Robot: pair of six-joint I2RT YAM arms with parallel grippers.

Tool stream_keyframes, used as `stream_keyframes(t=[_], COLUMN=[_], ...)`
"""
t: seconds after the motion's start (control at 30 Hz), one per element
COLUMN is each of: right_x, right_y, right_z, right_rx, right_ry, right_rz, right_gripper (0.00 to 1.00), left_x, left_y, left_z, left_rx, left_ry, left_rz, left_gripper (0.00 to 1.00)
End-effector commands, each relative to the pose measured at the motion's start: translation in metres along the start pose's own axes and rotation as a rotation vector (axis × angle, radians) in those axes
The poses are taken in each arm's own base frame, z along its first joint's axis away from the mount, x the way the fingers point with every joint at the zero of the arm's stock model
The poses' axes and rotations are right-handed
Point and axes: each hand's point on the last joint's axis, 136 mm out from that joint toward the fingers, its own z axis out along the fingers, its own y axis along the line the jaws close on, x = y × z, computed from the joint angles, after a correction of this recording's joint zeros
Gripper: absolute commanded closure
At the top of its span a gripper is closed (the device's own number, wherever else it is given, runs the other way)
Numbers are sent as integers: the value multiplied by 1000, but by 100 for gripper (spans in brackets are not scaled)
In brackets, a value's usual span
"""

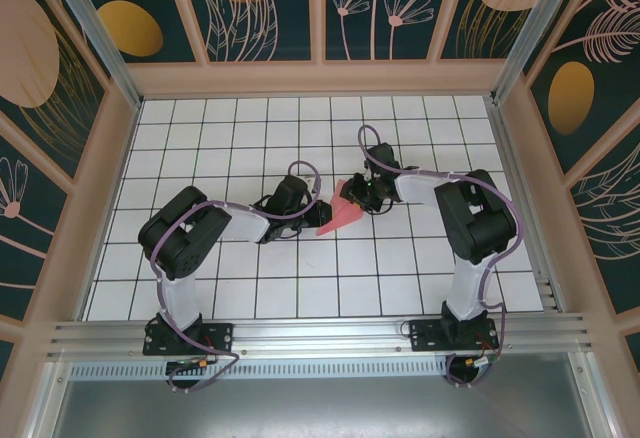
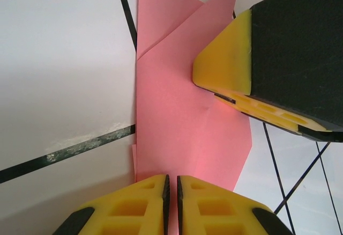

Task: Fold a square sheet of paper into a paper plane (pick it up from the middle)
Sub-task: Fourth fold the wing at the center of the table.

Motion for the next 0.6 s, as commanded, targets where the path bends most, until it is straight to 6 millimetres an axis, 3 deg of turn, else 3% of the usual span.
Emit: stream_keyframes(t=[0.0, 0.33, 0.57], right_x=[35, 41, 43], right_y=[-99, -110, -116], right_z=[26, 25, 25], right_rx=[329, 365, 394], right_ry=[89, 100, 104], right_rz=[56, 45, 34], right_gripper=[65, 67, 63], left_x=[4, 0, -11], left_y=[1, -8, -16], left_z=[2, -4, -6], left_rx=[-18, 2, 7], left_ry=[22, 22, -6], left_rz=[12, 13, 23], left_gripper=[85, 85, 84])
